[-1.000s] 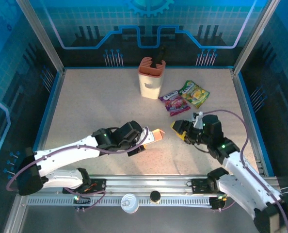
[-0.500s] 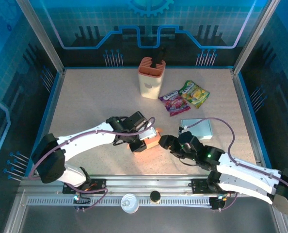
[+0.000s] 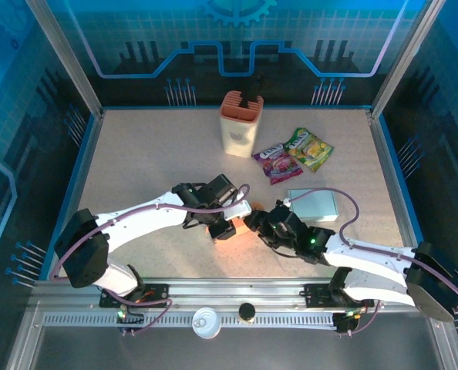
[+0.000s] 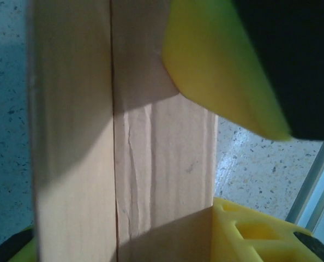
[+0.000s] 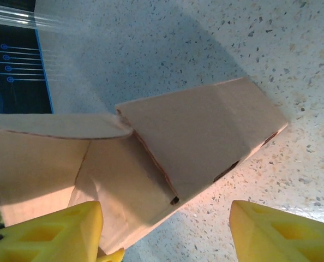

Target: Fold the paper box

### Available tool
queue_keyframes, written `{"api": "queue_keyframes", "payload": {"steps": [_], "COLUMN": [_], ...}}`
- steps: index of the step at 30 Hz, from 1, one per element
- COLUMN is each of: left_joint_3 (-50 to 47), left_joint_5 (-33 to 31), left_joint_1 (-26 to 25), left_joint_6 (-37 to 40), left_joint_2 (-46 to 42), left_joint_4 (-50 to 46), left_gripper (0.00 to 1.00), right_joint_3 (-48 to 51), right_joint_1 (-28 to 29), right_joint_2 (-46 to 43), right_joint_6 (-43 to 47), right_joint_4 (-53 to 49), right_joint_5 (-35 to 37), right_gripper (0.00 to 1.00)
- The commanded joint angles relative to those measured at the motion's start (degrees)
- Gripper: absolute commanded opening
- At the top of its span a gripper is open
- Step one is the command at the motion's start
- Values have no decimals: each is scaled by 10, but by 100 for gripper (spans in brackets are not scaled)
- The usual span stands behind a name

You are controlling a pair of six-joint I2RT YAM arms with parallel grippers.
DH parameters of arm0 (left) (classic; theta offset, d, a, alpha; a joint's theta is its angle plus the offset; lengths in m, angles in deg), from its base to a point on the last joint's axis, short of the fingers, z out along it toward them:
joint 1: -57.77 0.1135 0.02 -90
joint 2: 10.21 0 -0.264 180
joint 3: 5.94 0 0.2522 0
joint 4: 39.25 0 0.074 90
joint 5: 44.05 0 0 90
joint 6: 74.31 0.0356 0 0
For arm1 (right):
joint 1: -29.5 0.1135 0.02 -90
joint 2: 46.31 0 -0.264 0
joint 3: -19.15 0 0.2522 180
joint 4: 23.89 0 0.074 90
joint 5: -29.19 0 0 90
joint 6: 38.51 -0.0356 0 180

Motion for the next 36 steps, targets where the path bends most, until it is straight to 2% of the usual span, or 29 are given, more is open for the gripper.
{"api": "queue_keyframes", "payload": {"steps": [1,4,13,17,29,36], "left_joint_3": [-8,-17,-44,-60,-62,-65], "left_joint_5": [-9,-16,-40,-41,-35,-50], "left_joint_1": [4,3,0,-1,-9,-10], "left_joint_6": [16,24,47,57,64,70], "left_joint_2": [-10,-17,-45,-65,-54,-44], "left_joint_4": [22,34,70,90,93,95], "left_gripper": [42,43,46,54,54,51], "right_joint_3": [-13,-6,-28,-30,-37,-51], "right_joint_1": [-5,-7,-9,-8,-10,-28], "right_joint_2": [25,38,55,53,49,1], "right_joint_6": [-27,-42,-53,-56,-53,23], "right_joint_4": [9,4,-61,-75,-76,-109], "right_joint_5": [-2,-2,-3,-3,-2,-13], "right_gripper": [54,45,39,36,33,39]}}
